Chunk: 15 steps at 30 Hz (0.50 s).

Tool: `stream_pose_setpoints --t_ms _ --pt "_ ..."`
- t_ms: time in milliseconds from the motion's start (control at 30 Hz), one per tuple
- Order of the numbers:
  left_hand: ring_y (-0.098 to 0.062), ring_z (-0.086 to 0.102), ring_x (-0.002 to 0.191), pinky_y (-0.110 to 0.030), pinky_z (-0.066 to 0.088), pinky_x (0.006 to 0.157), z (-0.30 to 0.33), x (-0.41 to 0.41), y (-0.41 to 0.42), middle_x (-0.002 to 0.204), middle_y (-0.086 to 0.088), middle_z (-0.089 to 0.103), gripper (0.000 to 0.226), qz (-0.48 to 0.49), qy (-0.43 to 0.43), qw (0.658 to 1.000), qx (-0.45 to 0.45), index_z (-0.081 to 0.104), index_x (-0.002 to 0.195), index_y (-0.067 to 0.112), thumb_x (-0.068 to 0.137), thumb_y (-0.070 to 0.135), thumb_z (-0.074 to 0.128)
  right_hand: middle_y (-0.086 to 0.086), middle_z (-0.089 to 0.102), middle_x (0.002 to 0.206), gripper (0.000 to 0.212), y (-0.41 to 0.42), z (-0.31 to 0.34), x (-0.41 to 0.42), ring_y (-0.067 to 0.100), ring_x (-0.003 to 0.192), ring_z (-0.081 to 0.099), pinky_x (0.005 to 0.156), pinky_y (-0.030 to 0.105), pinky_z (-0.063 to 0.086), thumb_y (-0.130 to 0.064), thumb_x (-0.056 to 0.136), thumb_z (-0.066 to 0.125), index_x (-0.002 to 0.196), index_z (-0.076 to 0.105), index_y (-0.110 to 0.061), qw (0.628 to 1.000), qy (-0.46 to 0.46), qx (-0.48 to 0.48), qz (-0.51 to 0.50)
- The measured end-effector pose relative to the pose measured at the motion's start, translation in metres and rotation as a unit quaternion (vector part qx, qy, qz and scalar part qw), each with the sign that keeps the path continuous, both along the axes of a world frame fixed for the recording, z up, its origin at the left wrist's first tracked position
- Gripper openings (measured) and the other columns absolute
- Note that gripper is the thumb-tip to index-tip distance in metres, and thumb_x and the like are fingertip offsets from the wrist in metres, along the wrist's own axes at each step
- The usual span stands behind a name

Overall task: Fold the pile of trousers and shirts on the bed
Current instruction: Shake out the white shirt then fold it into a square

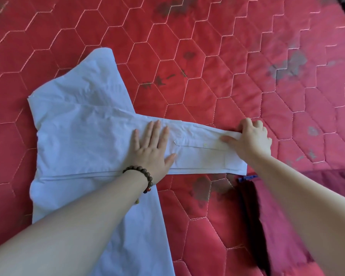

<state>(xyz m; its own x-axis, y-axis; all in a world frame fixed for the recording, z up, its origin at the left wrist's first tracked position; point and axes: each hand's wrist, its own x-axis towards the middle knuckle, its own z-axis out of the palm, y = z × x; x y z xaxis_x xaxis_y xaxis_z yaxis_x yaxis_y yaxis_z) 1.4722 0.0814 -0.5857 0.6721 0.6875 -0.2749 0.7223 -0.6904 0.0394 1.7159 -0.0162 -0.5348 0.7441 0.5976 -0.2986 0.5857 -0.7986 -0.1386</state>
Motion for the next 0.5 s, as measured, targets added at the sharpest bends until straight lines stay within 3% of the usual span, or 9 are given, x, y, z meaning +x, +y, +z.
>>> stream_pose_setpoints --t_ms 67,167,300,400,467,500 --pt "-0.021 -0.023 0.146 -0.057 -0.006 0.116 0.000 0.000 0.001 0.158 -0.006 -0.026 0.076 0.000 0.006 1.000 -0.006 -0.031 0.141 0.019 0.086 0.063 -0.003 0.007 0.045 0.115 0.051 -0.004 0.000 0.001 0.030 0.112 0.042 0.087 0.043 0.032 -0.053 0.079 0.070 0.107 0.048 -0.017 0.999 -0.009 0.028 -0.024" --pt "-0.020 -0.028 0.144 -0.056 -0.011 0.116 0.000 0.001 0.003 0.154 -0.004 -0.033 0.075 -0.002 0.010 1.000 -0.018 -0.033 0.140 0.021 0.086 0.064 -0.005 0.000 0.049 0.097 0.037 -0.012 -0.004 0.000 0.025 0.094 0.046 0.083 0.040 0.036 -0.044 0.080 0.071 0.095 0.047 -0.019 0.996 0.066 0.034 -0.049" --pt "-0.019 -0.033 0.142 -0.055 -0.015 0.114 0.000 0.001 0.004 0.147 -0.001 -0.043 0.075 -0.003 0.017 0.999 -0.036 -0.038 0.138 0.023 0.084 0.066 -0.008 -0.002 0.054 0.075 0.017 -0.017 -0.005 0.000 0.021 0.075 0.050 0.056 0.030 0.034 -0.021 0.083 0.069 0.079 0.054 -0.015 0.982 0.131 0.114 -0.077" --pt "-0.018 -0.035 0.140 -0.054 -0.018 0.112 -0.001 0.001 0.005 0.145 -0.001 -0.045 0.075 -0.003 0.015 0.999 -0.042 -0.040 0.136 0.023 0.083 0.068 -0.010 0.002 0.053 0.089 0.016 -0.020 -0.009 -0.006 0.028 0.091 0.053 0.065 0.032 0.039 -0.022 0.084 0.068 0.086 0.054 -0.013 0.980 0.101 0.131 -0.109" --pt "-0.018 -0.036 0.140 -0.054 -0.020 0.111 -0.001 0.001 0.007 0.145 -0.001 -0.046 0.076 -0.006 0.016 0.999 -0.050 -0.040 0.136 0.023 0.083 0.068 -0.009 0.009 0.048 0.110 0.037 -0.022 -0.009 -0.009 0.032 0.108 0.048 0.081 0.040 0.042 -0.033 0.081 0.071 0.104 0.050 -0.014 0.981 0.066 0.091 -0.158" --pt "-0.018 -0.036 0.140 -0.054 -0.020 0.111 0.000 0.001 0.007 0.145 -0.001 -0.046 0.076 -0.008 0.018 0.998 -0.053 -0.040 0.136 0.023 0.083 0.068 -0.008 0.010 0.047 0.118 0.053 -0.021 -0.007 -0.010 0.032 0.110 0.048 0.082 0.042 0.042 -0.039 0.078 0.075 0.114 0.046 -0.013 0.976 0.077 0.068 -0.195"
